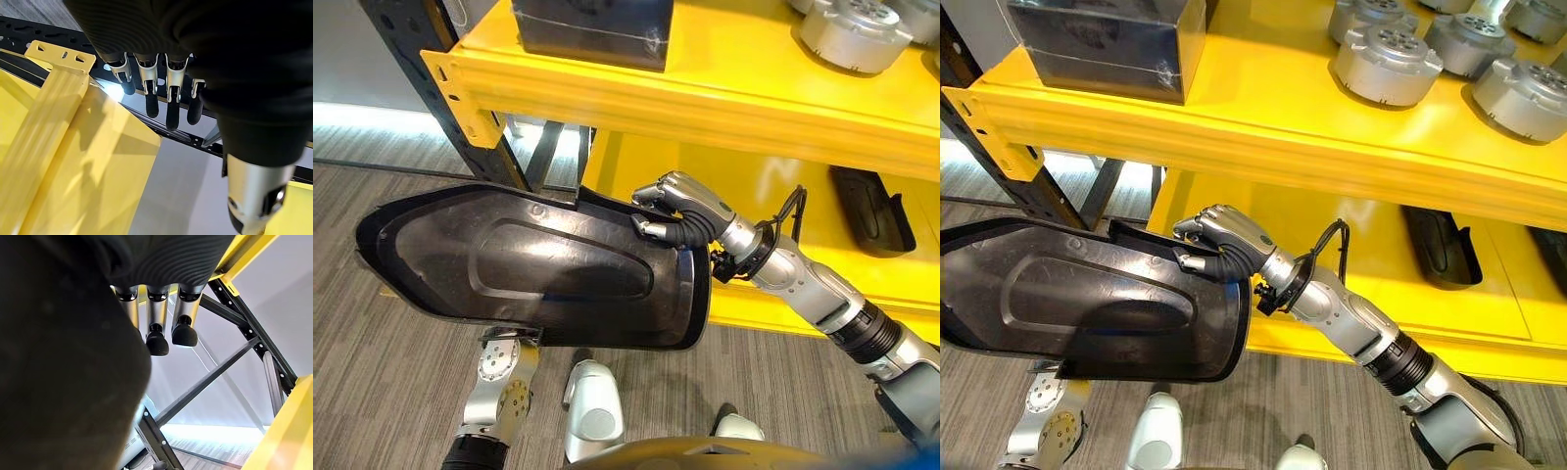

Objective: Move parts from the plastic box to the shelf.

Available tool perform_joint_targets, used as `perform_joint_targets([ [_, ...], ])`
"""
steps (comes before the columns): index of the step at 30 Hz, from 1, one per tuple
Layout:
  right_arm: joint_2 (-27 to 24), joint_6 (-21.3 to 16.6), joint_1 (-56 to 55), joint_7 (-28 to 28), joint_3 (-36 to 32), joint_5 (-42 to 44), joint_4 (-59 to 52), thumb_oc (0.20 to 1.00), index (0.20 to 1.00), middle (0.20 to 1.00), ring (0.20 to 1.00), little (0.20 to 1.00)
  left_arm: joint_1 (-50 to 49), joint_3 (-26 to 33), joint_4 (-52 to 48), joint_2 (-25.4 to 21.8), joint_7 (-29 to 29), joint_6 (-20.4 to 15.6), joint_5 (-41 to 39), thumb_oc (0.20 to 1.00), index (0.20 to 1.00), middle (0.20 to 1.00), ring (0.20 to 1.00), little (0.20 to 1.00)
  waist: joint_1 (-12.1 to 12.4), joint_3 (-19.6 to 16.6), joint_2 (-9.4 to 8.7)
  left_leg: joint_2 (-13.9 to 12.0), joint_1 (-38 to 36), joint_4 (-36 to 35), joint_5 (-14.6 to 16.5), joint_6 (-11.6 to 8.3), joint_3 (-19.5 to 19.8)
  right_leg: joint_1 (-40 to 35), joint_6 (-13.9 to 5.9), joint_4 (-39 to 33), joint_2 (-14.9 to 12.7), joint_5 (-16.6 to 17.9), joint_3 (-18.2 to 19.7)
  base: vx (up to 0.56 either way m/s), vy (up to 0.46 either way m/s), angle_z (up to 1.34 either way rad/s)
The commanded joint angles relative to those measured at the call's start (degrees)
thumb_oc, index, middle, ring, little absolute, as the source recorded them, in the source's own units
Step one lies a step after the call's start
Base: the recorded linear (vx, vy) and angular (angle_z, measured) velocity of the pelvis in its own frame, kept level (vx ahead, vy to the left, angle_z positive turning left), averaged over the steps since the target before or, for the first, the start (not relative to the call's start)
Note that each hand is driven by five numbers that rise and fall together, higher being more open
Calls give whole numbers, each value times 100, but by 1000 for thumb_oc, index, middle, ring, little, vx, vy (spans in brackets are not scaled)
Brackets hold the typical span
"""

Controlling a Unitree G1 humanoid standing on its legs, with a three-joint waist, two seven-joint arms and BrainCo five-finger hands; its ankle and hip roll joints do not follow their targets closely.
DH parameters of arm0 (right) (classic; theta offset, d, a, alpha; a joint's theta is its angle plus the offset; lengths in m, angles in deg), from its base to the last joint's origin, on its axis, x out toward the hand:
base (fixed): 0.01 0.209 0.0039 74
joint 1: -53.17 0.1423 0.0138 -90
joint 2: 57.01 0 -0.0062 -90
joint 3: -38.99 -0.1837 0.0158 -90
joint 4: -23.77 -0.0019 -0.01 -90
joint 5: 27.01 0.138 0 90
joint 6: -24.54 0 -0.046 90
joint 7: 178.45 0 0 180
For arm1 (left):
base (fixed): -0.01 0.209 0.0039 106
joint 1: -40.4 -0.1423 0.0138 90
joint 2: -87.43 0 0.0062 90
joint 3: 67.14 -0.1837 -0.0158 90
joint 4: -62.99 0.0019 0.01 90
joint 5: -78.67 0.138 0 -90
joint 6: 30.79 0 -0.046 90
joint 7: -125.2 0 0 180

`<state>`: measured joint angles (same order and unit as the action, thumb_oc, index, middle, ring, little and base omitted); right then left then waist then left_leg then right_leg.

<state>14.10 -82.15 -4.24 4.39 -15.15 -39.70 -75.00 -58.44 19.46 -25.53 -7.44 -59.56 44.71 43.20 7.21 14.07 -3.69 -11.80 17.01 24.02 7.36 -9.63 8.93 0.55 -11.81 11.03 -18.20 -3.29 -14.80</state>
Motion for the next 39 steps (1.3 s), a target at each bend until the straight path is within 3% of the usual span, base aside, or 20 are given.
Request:
perform_joint_targets([
  [1,59,-226,-23,263,-664,154,-222,200,200,200,200,200,100,-95,-233,-288,145,-408,-25,1000,1000,1000,1000,1000,74,-8,-47,101,-264,-388,-414,217,-390,161,320,1253,-46,-592,162,0,0,0],
  [6,-218,-209,-409,272,-924,157,-140,200,200,200,200,200,35,-98,-242,-294,222,-395,-14,1000,1000,1000,1000,1000,-5,46,-13,60,-273,-437,-455,206,-401,201,329,1261,-25,-597,168,-7,-4,0],
  [16,-1060,-331,-1792,389,-2180,203,-23,200,200,200,200,200,-163,24,-194,-349,436,-380,6,1000,1000,1000,1000,1000,-271,164,92,-45,-272,-628,-620,141,-430,329,331,1247,35,-570,200,-10,-6,-1],
  [24,-1314,-379,-2102,379,-2532,259,-35,200,200,200,200,200,-224,49,-174,-322,508,-344,-139,1000,1000,1000,1000,1000,-397,216,134,-117,-332,-658,-629,143,-507,402,343,1279,73,-575,314,3,-7,-4],
  [31,-969,-277,-1618,650,-2430,320,261,200,200,200,200,200,-160,-33,-190,-354,462,-347,-172,1000,1000,1000,1000,1000,-374,254,172,-128,-312,-632,-614,160,-539,457,347,1314,62,-587,334,4,-10,-3],
  [39,41,-22,-539,1293,-2168,518,989,200,200,200,200,200,-61,-224,-213,-379,362,-298,-277,1000,1000,1000,1000,1000,-198,275,196,-44,-184,-567,-592,200,-480,452,349,1311,12,-566,256,1,0,1],
])
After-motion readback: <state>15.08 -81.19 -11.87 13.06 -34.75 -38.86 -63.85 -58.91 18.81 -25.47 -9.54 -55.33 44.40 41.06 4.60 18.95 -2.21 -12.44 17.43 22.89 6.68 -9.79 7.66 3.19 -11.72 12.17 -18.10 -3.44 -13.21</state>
